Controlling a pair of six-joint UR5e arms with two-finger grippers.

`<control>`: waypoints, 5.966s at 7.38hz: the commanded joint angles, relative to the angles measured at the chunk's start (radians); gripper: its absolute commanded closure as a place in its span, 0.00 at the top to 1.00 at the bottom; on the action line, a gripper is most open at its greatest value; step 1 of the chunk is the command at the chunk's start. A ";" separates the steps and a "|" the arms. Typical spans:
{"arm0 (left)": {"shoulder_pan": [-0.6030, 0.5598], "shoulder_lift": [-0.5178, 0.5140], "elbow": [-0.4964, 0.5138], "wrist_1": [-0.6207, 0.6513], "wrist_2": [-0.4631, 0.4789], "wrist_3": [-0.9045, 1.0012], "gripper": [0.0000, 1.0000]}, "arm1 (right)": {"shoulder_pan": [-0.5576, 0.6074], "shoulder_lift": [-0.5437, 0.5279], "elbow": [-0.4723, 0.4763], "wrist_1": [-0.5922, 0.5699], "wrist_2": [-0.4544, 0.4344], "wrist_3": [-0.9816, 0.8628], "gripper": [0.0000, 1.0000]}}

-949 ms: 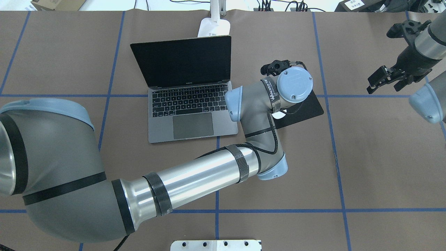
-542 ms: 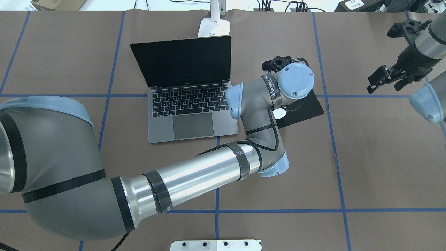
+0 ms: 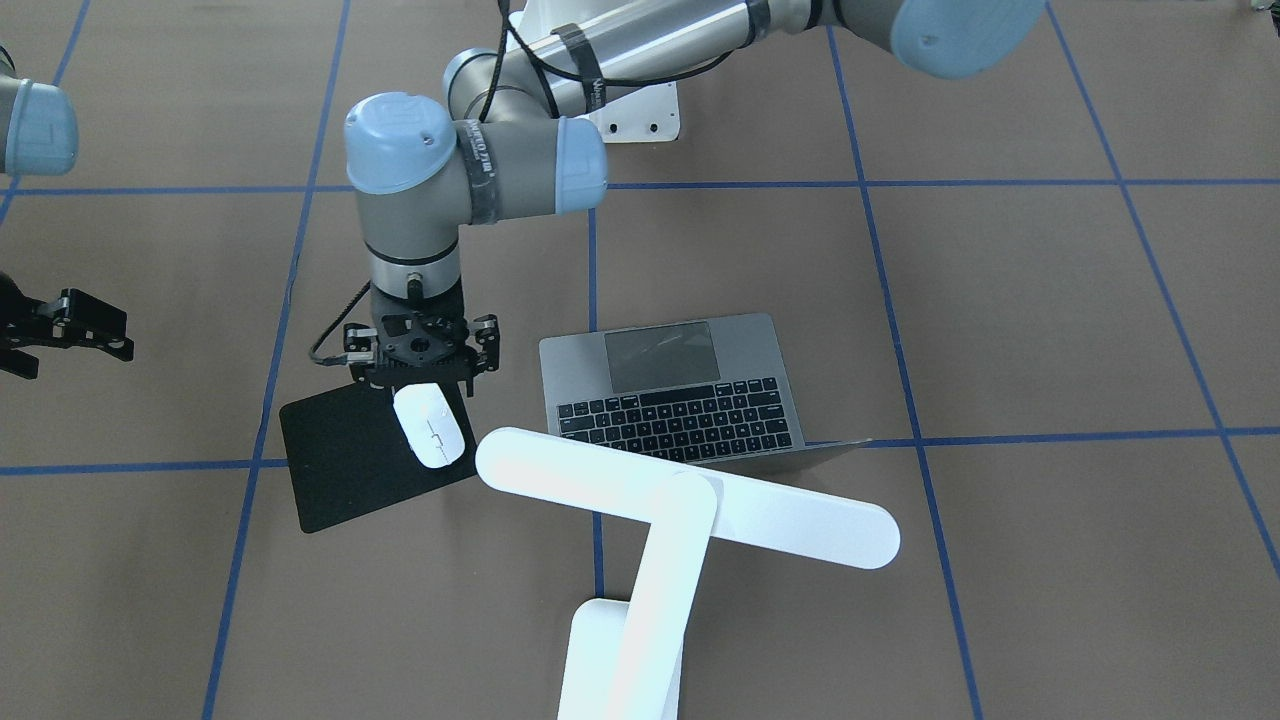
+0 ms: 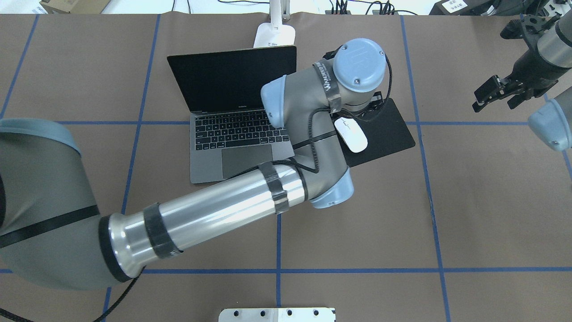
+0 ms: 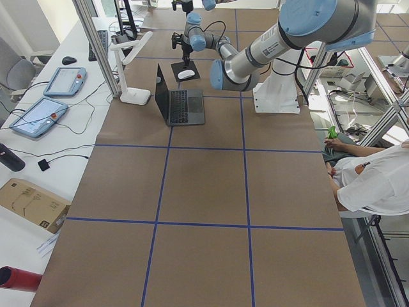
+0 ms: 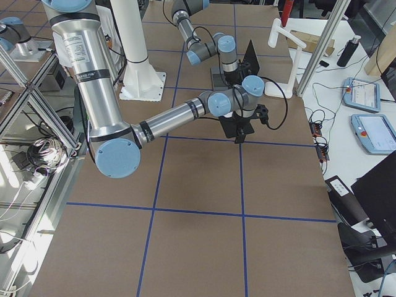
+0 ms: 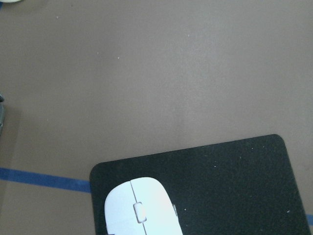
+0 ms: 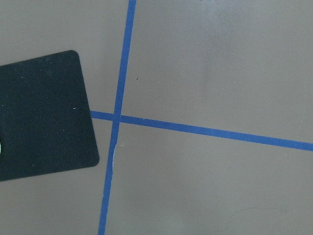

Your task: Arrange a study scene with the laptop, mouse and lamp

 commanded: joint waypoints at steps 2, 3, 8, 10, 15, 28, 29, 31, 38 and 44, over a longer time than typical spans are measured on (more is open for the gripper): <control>-0.094 0.489 -0.606 0.150 -0.156 0.214 0.84 | 0.005 0.033 -0.003 0.000 -0.010 0.001 0.99; -0.141 0.646 -0.749 0.153 -0.199 0.344 0.84 | 0.005 0.044 -0.003 0.000 -0.037 0.004 0.99; -0.696 1.128 -0.731 0.153 -0.555 1.232 0.84 | 0.084 0.001 0.055 -0.001 -0.042 0.004 0.99; -0.792 1.193 -0.682 0.144 -0.569 1.318 0.99 | 0.104 -0.127 0.104 0.017 -0.043 -0.017 0.99; -0.887 1.242 -0.680 0.146 -0.575 1.321 1.00 | 0.248 -0.369 0.134 0.020 0.019 -0.220 0.99; -0.997 1.261 -0.562 0.251 -0.580 1.458 1.00 | 0.275 -0.323 0.028 0.022 -0.023 -0.197 0.99; -0.997 1.261 -0.567 0.250 -0.580 1.458 1.00 | 0.275 -0.311 0.010 0.022 -0.022 -0.197 0.99; -0.996 1.255 -0.570 0.248 -0.587 1.441 1.00 | 0.275 -0.306 0.020 0.023 -0.020 -0.195 0.99; -0.996 1.261 -0.574 0.239 -0.650 1.435 1.00 | 0.273 -0.289 0.011 0.022 -0.019 -0.194 0.99; -0.996 1.262 -0.600 0.239 -0.640 1.433 1.00 | 0.273 -0.281 -0.015 0.023 -0.025 -0.195 0.99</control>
